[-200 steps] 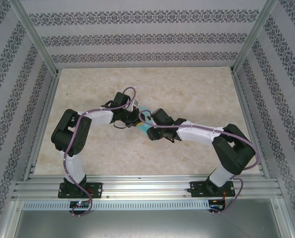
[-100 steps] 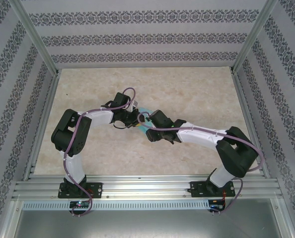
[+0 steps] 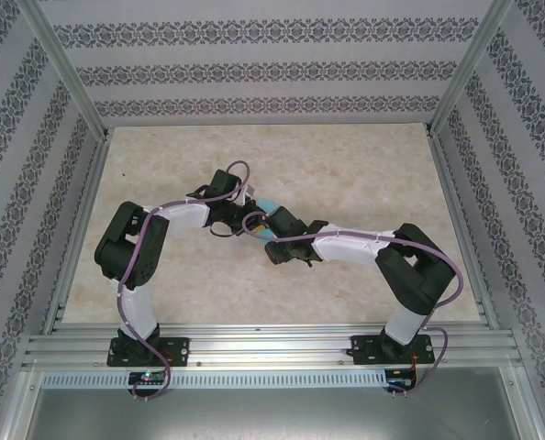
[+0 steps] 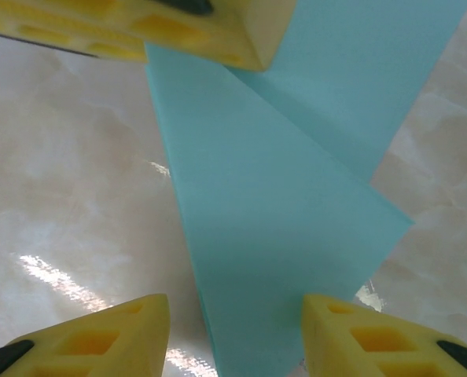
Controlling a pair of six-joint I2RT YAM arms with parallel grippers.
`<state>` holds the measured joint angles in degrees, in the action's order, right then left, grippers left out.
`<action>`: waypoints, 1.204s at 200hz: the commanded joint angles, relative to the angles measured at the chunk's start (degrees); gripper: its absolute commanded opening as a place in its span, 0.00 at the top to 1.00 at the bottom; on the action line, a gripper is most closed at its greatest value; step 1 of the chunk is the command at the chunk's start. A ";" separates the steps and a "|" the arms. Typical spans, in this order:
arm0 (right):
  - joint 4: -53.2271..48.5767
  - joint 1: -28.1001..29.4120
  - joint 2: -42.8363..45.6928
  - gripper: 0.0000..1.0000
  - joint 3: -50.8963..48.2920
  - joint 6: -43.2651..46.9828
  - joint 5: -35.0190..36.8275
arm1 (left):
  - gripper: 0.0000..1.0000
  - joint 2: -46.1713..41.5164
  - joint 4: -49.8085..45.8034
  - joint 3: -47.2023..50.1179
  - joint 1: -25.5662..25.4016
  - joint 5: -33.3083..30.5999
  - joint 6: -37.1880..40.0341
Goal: Fold a paper plane with a square sheet of paper (fold left side to right side)
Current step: Fourth fold the wing at the center of the table.
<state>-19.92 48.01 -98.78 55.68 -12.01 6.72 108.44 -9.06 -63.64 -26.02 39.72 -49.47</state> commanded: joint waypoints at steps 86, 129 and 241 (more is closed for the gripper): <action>0.63 1.03 -1.94 0.63 1.89 0.50 3.03 | 0.85 0.89 -2.63 -2.37 -0.71 -0.64 -0.71; 0.54 0.64 -2.22 0.71 1.85 0.31 3.29 | 0.84 0.87 -3.16 -2.53 -0.70 -0.84 -0.45; 0.83 -0.09 -2.72 0.89 1.90 0.92 -0.44 | 0.58 -0.64 -7.35 -4.65 0.33 -1.41 2.43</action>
<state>-19.75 48.10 -100.14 56.42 -11.94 8.25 108.47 -14.02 -65.45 -26.00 38.33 -48.88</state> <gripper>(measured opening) 0.129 0.384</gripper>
